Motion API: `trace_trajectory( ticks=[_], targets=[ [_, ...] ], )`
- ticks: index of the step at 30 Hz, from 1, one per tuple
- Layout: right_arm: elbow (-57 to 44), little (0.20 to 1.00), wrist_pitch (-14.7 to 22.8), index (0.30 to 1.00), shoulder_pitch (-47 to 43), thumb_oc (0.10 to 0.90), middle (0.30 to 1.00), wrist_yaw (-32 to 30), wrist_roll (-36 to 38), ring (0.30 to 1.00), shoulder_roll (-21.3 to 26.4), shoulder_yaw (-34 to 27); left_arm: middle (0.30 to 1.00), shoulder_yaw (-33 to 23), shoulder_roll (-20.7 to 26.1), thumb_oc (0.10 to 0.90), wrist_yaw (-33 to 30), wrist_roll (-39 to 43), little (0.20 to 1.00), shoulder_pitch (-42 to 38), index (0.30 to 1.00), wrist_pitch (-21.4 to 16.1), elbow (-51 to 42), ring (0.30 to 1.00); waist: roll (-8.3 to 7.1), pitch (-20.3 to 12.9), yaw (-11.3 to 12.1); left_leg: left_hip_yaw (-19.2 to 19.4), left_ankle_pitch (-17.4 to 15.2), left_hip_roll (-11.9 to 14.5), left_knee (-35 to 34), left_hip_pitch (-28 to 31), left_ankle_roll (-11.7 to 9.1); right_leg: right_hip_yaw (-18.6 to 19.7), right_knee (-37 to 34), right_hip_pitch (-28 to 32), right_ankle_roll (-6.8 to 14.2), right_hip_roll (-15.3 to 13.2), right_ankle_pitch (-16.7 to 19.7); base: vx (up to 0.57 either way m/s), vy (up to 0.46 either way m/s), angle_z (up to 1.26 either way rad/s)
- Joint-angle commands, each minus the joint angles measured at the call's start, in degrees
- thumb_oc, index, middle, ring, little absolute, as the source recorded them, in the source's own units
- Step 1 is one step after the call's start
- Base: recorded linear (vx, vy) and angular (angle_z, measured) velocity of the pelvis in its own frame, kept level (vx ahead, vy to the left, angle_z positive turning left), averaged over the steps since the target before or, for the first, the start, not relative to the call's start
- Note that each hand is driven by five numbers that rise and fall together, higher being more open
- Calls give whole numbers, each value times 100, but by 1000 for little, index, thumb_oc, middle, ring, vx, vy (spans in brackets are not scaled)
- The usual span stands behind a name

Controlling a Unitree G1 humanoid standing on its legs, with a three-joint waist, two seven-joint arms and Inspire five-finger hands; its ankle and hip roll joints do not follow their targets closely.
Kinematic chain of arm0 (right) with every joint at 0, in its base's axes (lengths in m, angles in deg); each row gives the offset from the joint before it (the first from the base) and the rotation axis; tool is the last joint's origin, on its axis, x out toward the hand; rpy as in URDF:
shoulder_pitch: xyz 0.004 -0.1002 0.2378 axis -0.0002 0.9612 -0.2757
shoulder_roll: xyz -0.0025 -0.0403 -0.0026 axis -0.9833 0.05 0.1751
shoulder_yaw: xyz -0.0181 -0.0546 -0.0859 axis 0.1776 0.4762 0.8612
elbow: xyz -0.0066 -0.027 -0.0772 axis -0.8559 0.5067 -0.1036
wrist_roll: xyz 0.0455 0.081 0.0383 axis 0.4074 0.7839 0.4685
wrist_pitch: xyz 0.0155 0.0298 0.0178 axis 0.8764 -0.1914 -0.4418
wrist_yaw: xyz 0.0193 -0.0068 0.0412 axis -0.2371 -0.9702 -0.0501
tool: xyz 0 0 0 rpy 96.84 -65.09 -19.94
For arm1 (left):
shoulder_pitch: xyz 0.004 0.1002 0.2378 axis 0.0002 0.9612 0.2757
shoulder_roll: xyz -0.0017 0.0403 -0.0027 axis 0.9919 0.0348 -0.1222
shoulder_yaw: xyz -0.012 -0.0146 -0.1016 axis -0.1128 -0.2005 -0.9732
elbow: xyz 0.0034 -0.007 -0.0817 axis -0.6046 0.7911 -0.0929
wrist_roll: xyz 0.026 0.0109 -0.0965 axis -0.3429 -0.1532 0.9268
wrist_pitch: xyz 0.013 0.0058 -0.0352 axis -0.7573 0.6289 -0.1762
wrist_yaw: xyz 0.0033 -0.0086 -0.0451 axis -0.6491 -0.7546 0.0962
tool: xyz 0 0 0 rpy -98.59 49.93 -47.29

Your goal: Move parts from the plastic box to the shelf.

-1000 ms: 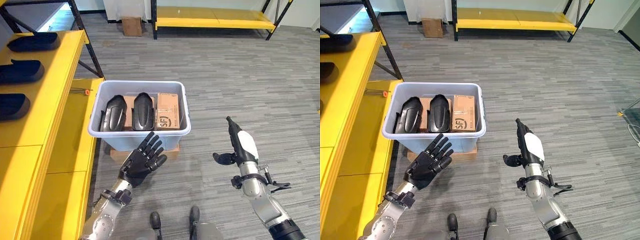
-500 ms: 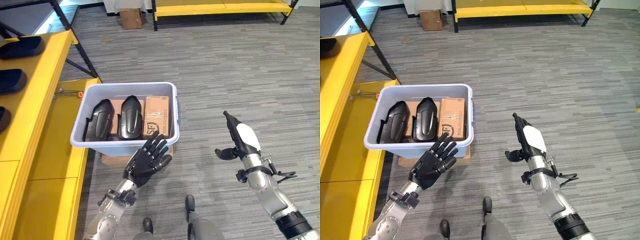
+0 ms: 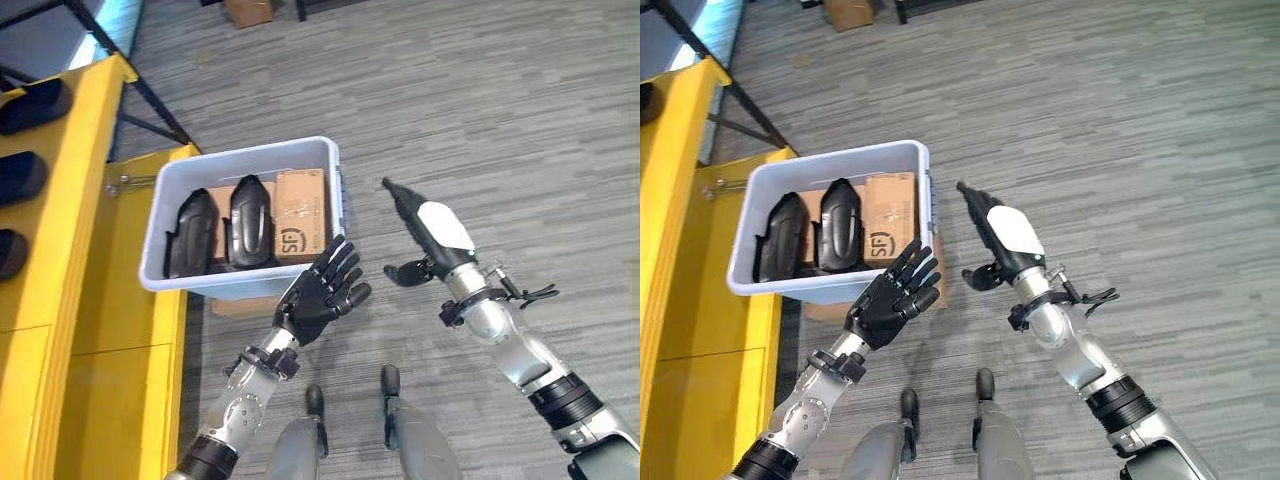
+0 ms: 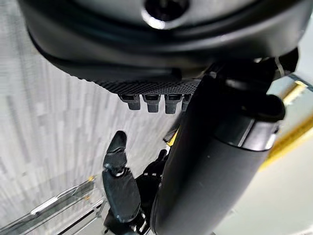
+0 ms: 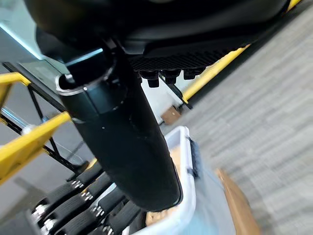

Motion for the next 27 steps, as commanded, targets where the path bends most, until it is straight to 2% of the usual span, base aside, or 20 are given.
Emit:
trace_trajectory(
  ticks=[1,2,4,6,11,13,14,15,16,18,19,20,21,22,23,25,27],
  targets=[
    [-945,1000,439,1000,-370,900,1000,-159,-54,1000,224,-147,1000,-483,-15,900,563,168,1000,483,1000,-702,-628,1000,-99,-457,163,-82,941,430,6,-63,-54,311,393,714,473,-478,-920,278,418,-14],
    [-937,1000,511,1000,-367,900,1000,-95,25,1000,260,-192,1000,-504,-18,900,608,97,1000,484,1000,-767,-541,1000,-102,-494,157,51,780,447,-99,-14,-40,315,361,800,510,-545,-953,241,393,-33],
    [-954,1000,530,1000,-229,900,1000,-56,56,1000,240,-261,1000,-530,2,900,549,123,1000,500,1000,-657,-578,1000,-81,-537,198,67,616,374,-62,54,-77,344,364,848,608,-629,-958,289,446,-43],
    [-986,1000,499,1000,144,900,1000,-181,106,1000,140,-328,1000,-491,45,900,565,176,1000,485,1000,-564,-485,1000,-75,-655,173,354,194,195,119,336,21,201,350,901,818,-826,-890,320,455,-35],
    [-1037,1000,439,1000,323,900,1000,-395,12,1000,-20,-295,1000,-385,151,900,462,115,1000,446,1000,-572,-594,1000,-184,-685,266,410,-213,-189,274,474,262,75,182,851,1064,-1081,-626,116,235,-10],
    [-1073,1000,446,1000,295,900,1000,-461,10,1000,-66,-300,1000,-392,186,900,338,149,1000,434,1000,-698,-689,1000,-260,-696,374,413,-337,-353,288,493,405,-48,9,848,1164,-1249,-456,72,254,8],
    [-1100,1000,405,1000,220,900,1000,-544,40,1000,-89,-279,1000,-420,230,900,220,176,1000,381,1000,-776,-758,1000,-309,-698,471,383,-392,-422,296,454,465,-109,-62,837,1193,-1345,-359,50,245,0],
    [-1075,1000,228,1000,102,900,1000,-719,157,1000,-185,-312,1000,-504,297,900,63,-13,1000,375,1000,-739,-856,1000,-387,-741,669,327,-473,-490,329,395,570,-265,-52,928,1213,-1457,-308,66,214,3],
    [-1054,1000,199,1000,87,900,1000,-774,210,1000,-208,-363,1000,-523,343,900,46,-28,1000,369,1000,-685,-874,1000,-420,-769,748,316,-500,-523,366,355,615,-365,14,978,1206,-1477,-336,97,180,-9],
    [-1058,1000,195,1000,39,900,1000,-856,230,1000,-252,-441,1000,-592,364,900,-81,-14,1000,367,1000,-545,-957,1000,-462,-798,884,329,-530,-579,465,293,723,-548,292,1033,1143,-1493,-432,78,115,1],
    [-1084,1000,159,1000,-49,900,1000,-814,221,1000,-370,-414,1000,-634,357,900,-187,-27,1000,373,1000,-493,-1020,1000,-462,-765,977,350,-560,-595,515,343,798,-734,802,881,1080,-1591,-285,115,103,0],
    [-1100,1000,199,1000,-270,900,1000,-757,234,1000,-540,-340,1000,-667,376,900,-370,-157,1000,413,1000,-471,-1152,1000,-468,-650,1078,420,-602,-570,510,458,888,-796,1496,545,1014,-1583,-200,133,53,-45],
    [-1119,1000,207,1000,-402,900,1000,-741,259,1000,-563,-309,1000,-652,400,900,-401,-147,1000,438,1000,-511,-1173,1000,-475,-590,1076,409,-592,-552,476,487,885,-745,1476,432,974,-1413,-285,137,-117,-88],
    [-1186,1000,167,1000,-721,900,1000,-719,299,1000,-571,-251,1000,-553,489,900,-501,-36,1000,329,1000,-642,-1176,1000,-514,-421,943,319,-619,-614,394,480,862,-462,907,203,955,-928,-384,102,-329,-82],
    [-1209,1000,81,1000,-949,900,1000,-880,201,1000,-548,-181,1000,-416,502,900,-363,60,1000,202,1000,-688,-1127,1000,-533,-303,702,9,-674,-732,374,352,917,360,467,-266,969,-519,-161,84,-315,-8],
    [-1283,1000,77,1000,-987,900,1000,-793,256,1000,-512,-143,1000,-368,474,900,-352,187,1000,263,1000,-754,-1105,1000,-485,-310,676,-164,-595,-747,247,359,912,392,366,-190,994,-467,-213,134,-182,112],
    [-1330,1000,-53,1000,-1157,900,1000,-735,311,1000,-486,-27,1000,-306,443,900,-346,253,1000,224,1000,-869,-977,1000,-436,-292,697,-196,-493,-729,185,336,842,202,337,-114,930,-467,-304,163,-122,113]
  ],
)
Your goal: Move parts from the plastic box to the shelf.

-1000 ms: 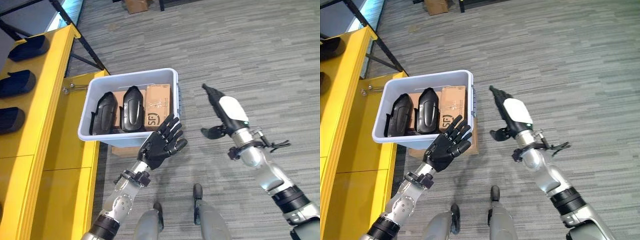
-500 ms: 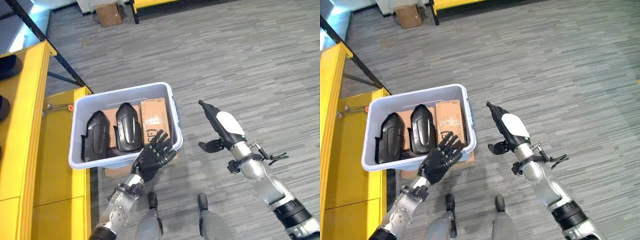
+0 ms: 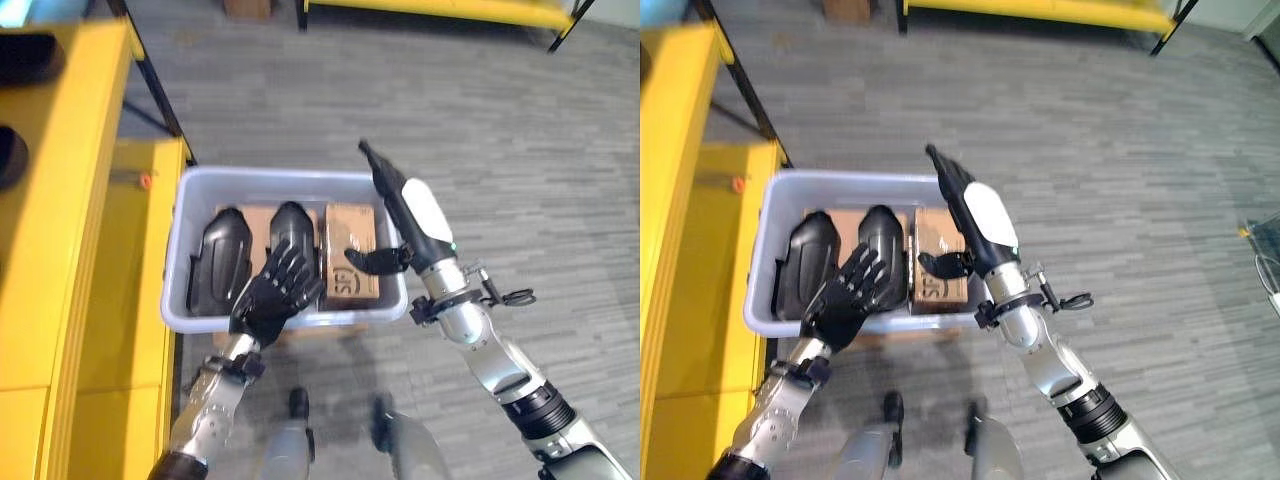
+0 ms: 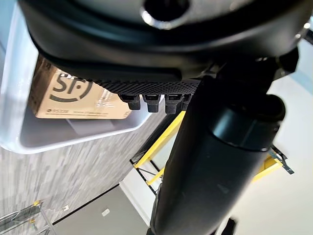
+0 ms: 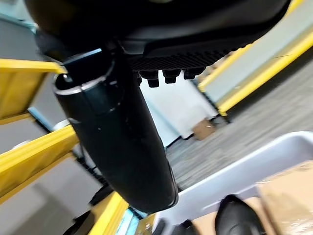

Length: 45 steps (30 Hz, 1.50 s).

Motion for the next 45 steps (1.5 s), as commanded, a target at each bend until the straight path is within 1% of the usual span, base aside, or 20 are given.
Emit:
trace_trajectory(
  ticks=[1,2,4,7,10,12,15,16,18,20,21,23,25,26,28,30,34,37,45],
  targets=[
    [-171,1000,63,1000,-934,900,1000,-159,187,1000,211,54,1000,-35,-180,900,322,336,1000,197,1000,-519,-646,1000,350,-239,160,-208,-359,419,-369,330,-276,-569,-366,534,124,-392,357,109,-86,59],
    [-172,1000,-7,1000,-955,900,1000,-166,186,1000,230,46,1000,-30,-227,900,393,344,1000,175,1000,-461,-613,1000,370,-230,149,-106,-334,452,-367,304,-312,-650,-413,565,107,-411,346,63,-69,33],
    [-155,1000,-121,1000,-1031,900,1000,-75,182,1000,301,22,1000,57,-378,900,611,465,1000,35,1000,-256,-527,1000,477,-191,46,383,-261,555,-351,189,-422,-979,-587,640,52,-507,324,18,-18,47],
    [-100,1000,-85,1000,-1230,900,1000,54,124,1000,329,123,1000,233,-416,900,611,588,1000,-91,1000,-329,-465,1000,597,-64,-12,407,-227,528,-313,39,-477,-1016,-598,561,24,-572,340,-30,72,89],
    [-174,1000,-215,1000,-1430,900,1000,138,186,1000,290,332,1000,331,-454,900,522,639,1000,-196,1000,-448,-489,1000,661,66,-41,386,-265,468,-277,-19,-469,-952,-645,526,14,-603,357,-12,75,17],
    [-212,1000,-194,1000,-1440,900,1000,203,159,1000,238,387,1000,348,-472,900,424,722,1000,-187,1000,-519,-552,1000,681,113,-45,352,-318,404,-232,-33,-435,-882,-626,493,30,-624,367,33,81,-8],
    [-245,1000,-236,1000,-1455,900,1000,244,88,1000,122,575,1000,316,-488,900,344,715,1000,-99,1000,-624,-628,1000,641,188,23,87,-496,262,97,-150,-363,-674,-580,385,55,-688,432,16,80,-7],
    [-204,1000,-268,1000,-1551,900,1000,247,30,1000,69,686,1000,295,-482,900,291,746,1000,-77,1000,-664,-700,1000,614,241,87,-110,-567,207,290,-244,-350,-577,-560,341,55,-711,461,-35,71,-11],
    [-125,1000,-281,1000,-1662,900,1000,252,-56,1000,-3,808,1000,259,-497,900,259,758,1000,-52,1000,-714,-753,1000,605,315,165,-302,-567,183,391,-349,-362,-516,-548,310,51,-710,473,-36,77,-37],
    [-91,1000,-377,1000,-1711,900,1000,302,-137,1000,-50,865,1000,221,-502,900,242,757,1000,-56,1000,-746,-744,1000,616,352,175,-227,-479,272,194,-315,-371,-527,-552,289,68,-697,460,-21,87,-48],
    [-65,1000,-487,1000,-1717,900,1000,342,-127,1000,-76,884,1000,186,-523,900,218,708,1000,-66,1000,-729,-738,1000,617,361,169,-168,-420,331,40,-256,-392,-548,-599,307,76,-686,468,-10,60,-18],
    [-6,1000,-442,1000,-1715,900,1000,323,-118,1000,-23,881,1000,176,-509,900,232,757,1000,-83,1000,-803,-699,1000,613,383,151,-94,-371,387,-85,-231,-405,-554,-651,285,98,-693,500,-35,44,-2],
    [-33,1000,-445,1000,-1687,900,1000,375,-151,1000,-1,863,1000,157,-495,900,244,797,1000,-101,1000,-817,-692,1000,612,400,136,-63,-368,394,-99,-243,-403,-536,-656,248,118,-705,520,-39,31,0],
    [-95,1000,-567,1000,-1656,900,1000,434,-153,1000,40,875,1000,132,-490,900,246,818,1000,-118,1000,-815,-700,1000,616,441,113,-39,-368,395,-70,-284,-403,-513,-642,190,132,-721,540,-31,25,-2],
    [-83,1000,-640,1000,-1670,900,1000,444,-164,1000,38,908,1000,130,-496,900,216,783,1000,-136,1000,-803,-732,1000,622,481,102,-22,-374,387,-49,-304,-395,-506,-647,172,128,-730,551,-20,16,-1],
    [-26,1000,-602,1000,-1688,900,1000,456,-201,1000,50,911,1000,122,-495,900,204,787,1000,-154,1000,-817,-769,1000,624,538,88,9,-391,381,-3,-343,-387,-494,-648,147,127,-740,555,-45,12,-3],
    [-120,1000,-645,1000,-1655,900,1000,494,-368,1000,85,916,1000,127,-497,900,141,759,1000,-165,1000,-858,-820,1000,619,623,69,27,-405,372,64,-398,-384,-474,-664,131,134,-757,582,-41,-9,-2],
    [-354,1000,-604,1000,-1579,900,1000,356,-460,1000,296,760,1000,97,-435,900,168,739,1000,-109,1000,-856,-884,1000,601,698,30,78,-431,399,130,-452,-381,-460,-637,94,144,-767,574,-49,-14,-1],
    [-622,1000,-426,1000,-1357,900,1000,427,-589,1000,743,413,1000,37,-350,900,172,809,1000,-4,1000,-911,-1003,1000,590,729,-89,142,-435,453,229,-663,-389,-370,-588,-101,133,-746,558,-23,-3,-3]
  ],
)
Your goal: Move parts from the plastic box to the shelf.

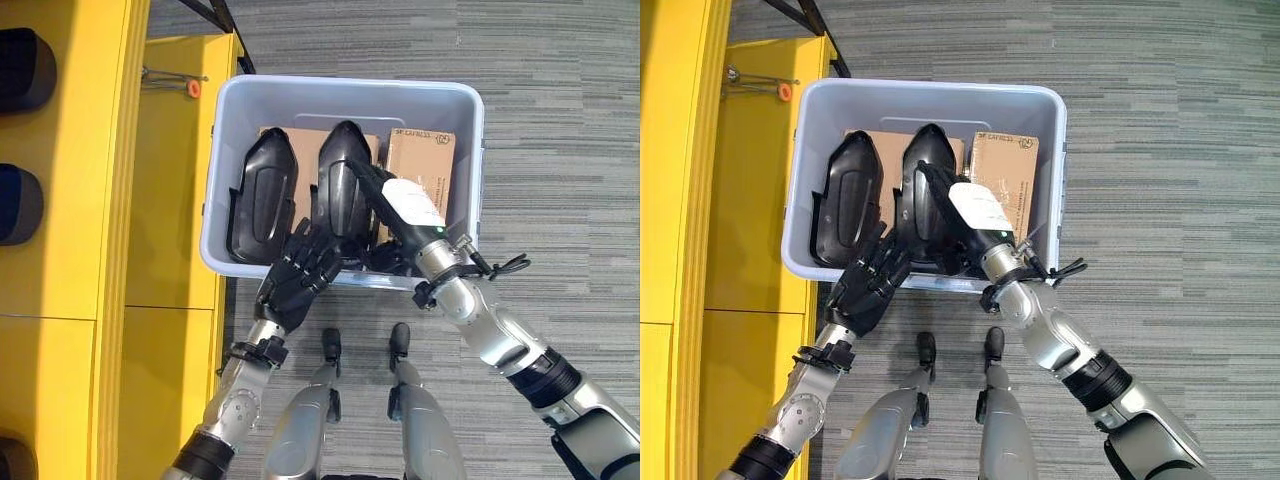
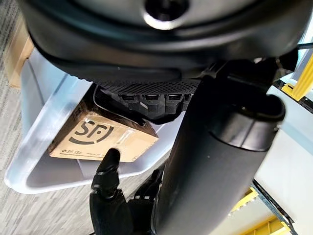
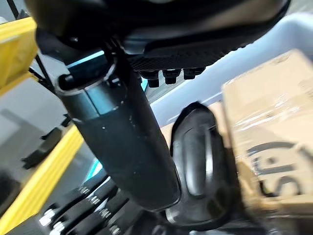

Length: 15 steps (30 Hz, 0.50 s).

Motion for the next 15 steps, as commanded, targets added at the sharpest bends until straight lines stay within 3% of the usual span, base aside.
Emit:
trace_trajectory(
  ticks=[1,15],
  targets=[
    [-1210,1000,578,1000,-491,900,1000,-230,-240,1000,169,-272,1000,-213,53,900,196,157,1000,28,1000,-422,-1022,1000,-62,-57,-80,-378,-850,435,799,-342,-262,155,499,-69,352,-417,-664,-32,-7,-15],
    [-1219,1000,828,1000,-1065,900,1000,-159,-747,1000,195,-50,1000,-64,-3,900,206,47,1000,-115,1000,-555,-1017,1000,47,-57,-101,-360,-781,391,987,-964,-278,200,535,-610,303,-436,-597,-40,4,-5]
  ],
)
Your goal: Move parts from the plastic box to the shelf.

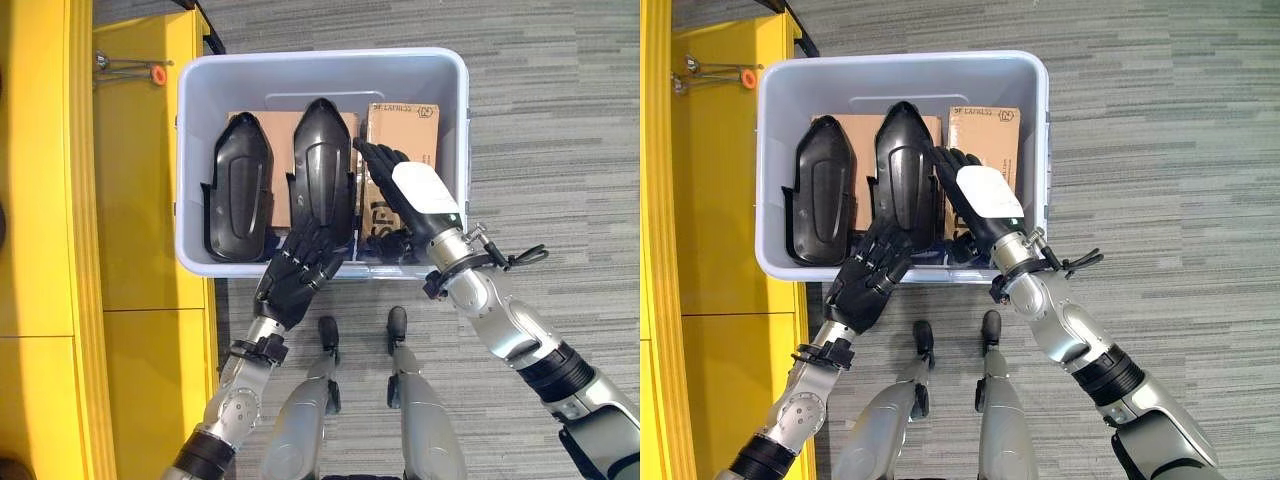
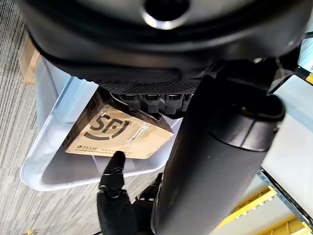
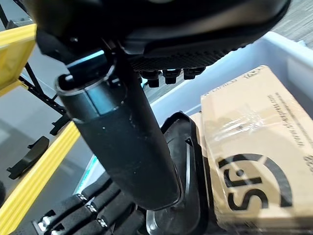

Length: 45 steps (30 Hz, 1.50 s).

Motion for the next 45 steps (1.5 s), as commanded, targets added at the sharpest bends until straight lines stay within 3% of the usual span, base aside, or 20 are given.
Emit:
trace_trajectory(
  ticks=[1,11,26,39,45],
  targets=[
    [-1203,1000,544,1000,-742,900,1000,-94,-377,1000,177,51,1000,-94,22,900,196,63,1000,97,1000,-463,-907,1000,7,-83,-33,-507,-813,307,1001,-502,-228,71,543,-56,377,-533,-693,-33,9,-2],
    [-1228,1000,676,1000,-928,900,1000,59,-597,1000,423,174,1000,-68,95,900,135,44,1000,49,1000,-387,-1091,1000,16,-83,-33,-504,-778,289,1234,-1084,-209,90,707,-580,372,-544,-665,-16,-3,-1],
    [-1265,1000,812,1000,-983,900,1000,268,-764,1000,777,297,1000,-63,255,900,316,10,1000,101,1000,-345,-1176,1000,-55,-83,-38,-488,-759,318,1361,-1422,-199,76,784,-857,383,-538,-641,0,0,0],
    [-1029,1000,810,1000,-1148,900,1000,108,-868,1000,640,427,1000,-13,272,900,139,-31,1000,43,1000,-352,-1353,1000,16,-83,0,-534,-725,265,1455,-1755,-185,76,858,-1156,368,-547,-633,0,0,0],
    [-1080,1000,604,1000,-1194,900,1000,81,-881,1000,483,505,1000,24,251,900,-5,-100,1000,37,1000,-356,-1488,1000,65,-83,32,-551,-708,228,1508,-1964,-170,76,950,-1370,360,-559,-644,0,0,0]
  ],
)
